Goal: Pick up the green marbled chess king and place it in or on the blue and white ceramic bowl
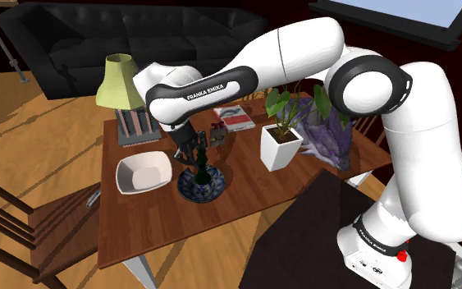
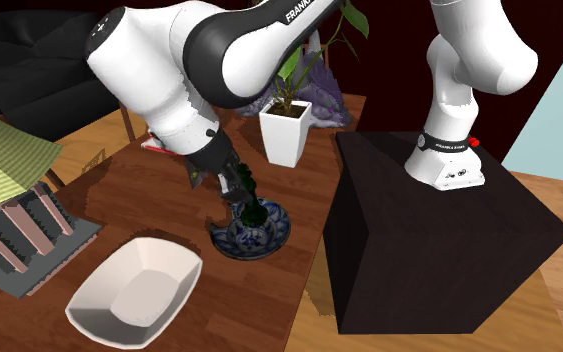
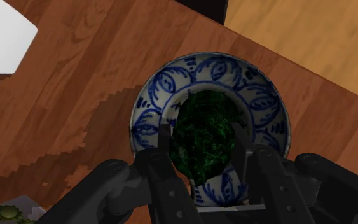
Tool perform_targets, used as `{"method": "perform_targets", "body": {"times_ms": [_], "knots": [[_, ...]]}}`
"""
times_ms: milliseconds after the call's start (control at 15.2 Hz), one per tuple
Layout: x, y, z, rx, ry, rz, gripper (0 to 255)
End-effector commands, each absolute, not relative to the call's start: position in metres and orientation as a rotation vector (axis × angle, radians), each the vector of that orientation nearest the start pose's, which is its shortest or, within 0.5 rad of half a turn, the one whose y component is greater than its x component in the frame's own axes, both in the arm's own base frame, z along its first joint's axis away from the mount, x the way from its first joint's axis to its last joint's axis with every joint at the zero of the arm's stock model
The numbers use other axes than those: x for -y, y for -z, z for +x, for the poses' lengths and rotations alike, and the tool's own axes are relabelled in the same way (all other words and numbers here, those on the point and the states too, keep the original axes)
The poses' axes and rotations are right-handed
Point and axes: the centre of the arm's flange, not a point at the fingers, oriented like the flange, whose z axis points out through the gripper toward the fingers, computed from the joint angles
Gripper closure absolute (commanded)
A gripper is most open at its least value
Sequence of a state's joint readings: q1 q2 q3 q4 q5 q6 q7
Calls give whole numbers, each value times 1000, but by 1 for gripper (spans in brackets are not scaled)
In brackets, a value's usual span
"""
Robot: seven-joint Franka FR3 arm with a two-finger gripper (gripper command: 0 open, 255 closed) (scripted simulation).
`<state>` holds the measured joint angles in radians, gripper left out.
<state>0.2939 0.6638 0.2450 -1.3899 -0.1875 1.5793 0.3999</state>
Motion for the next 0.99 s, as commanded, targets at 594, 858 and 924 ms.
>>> {"method": "perform_targets", "body": {"times_ms": [594, 858, 924], "knots": [[-301, -280, 598, 278, -660, -3290, 255], [-301, -280, 598, 278, -660, -3290, 0], [-301, -280, 598, 278, -660, -3290, 0]]}}
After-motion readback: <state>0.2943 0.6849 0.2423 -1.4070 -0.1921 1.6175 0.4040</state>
